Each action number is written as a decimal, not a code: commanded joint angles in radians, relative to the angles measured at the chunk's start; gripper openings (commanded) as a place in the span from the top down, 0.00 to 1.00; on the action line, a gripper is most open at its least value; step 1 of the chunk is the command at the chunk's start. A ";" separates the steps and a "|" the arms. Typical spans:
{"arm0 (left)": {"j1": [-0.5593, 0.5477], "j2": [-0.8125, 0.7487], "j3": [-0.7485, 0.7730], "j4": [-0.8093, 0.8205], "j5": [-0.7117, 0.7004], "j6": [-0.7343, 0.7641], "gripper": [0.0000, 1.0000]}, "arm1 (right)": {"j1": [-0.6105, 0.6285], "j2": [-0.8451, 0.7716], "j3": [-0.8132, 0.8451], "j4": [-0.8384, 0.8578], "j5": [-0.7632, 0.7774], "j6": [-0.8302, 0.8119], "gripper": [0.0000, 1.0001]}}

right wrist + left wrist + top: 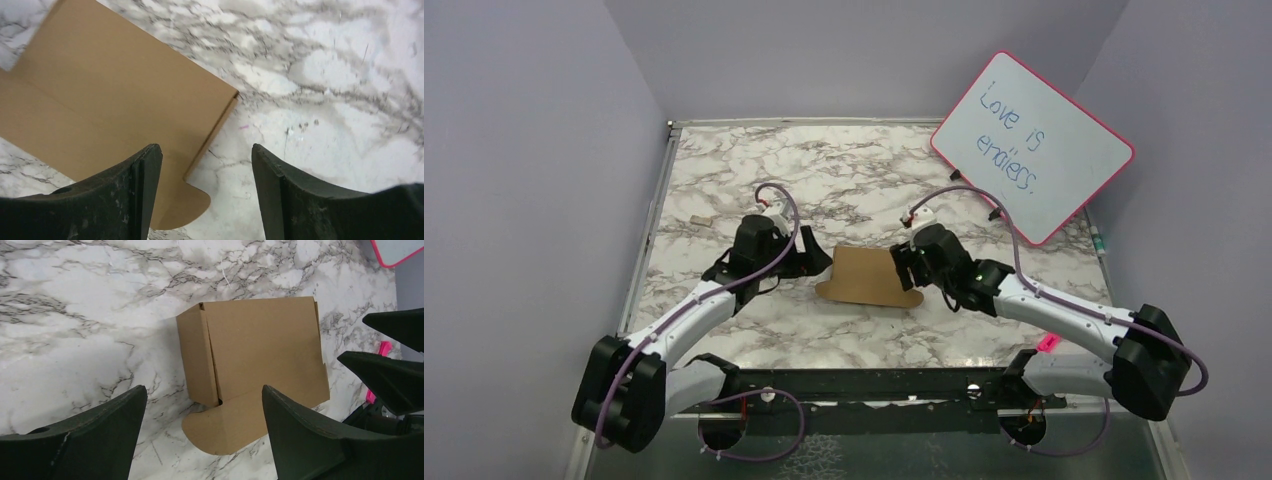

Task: Fold the paper box

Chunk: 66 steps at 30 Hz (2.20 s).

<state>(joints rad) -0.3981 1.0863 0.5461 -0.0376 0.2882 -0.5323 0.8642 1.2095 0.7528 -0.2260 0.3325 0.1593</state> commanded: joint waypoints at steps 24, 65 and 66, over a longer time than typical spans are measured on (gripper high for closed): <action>-0.105 0.262 0.021 0.121 -0.348 0.069 0.30 | -0.072 0.072 -0.183 0.253 -0.510 0.260 0.57; -0.087 -0.253 -0.262 0.133 -0.098 -0.252 0.14 | -0.374 0.462 0.021 0.462 -0.912 0.250 0.62; -0.087 -0.251 -0.260 0.134 -0.096 -0.250 0.14 | -0.380 0.472 0.012 0.481 -0.932 0.264 0.64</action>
<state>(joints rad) -0.4854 0.8265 0.2905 0.0326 0.1486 -0.7738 0.5041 1.6413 0.8001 0.1482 -0.4713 0.3687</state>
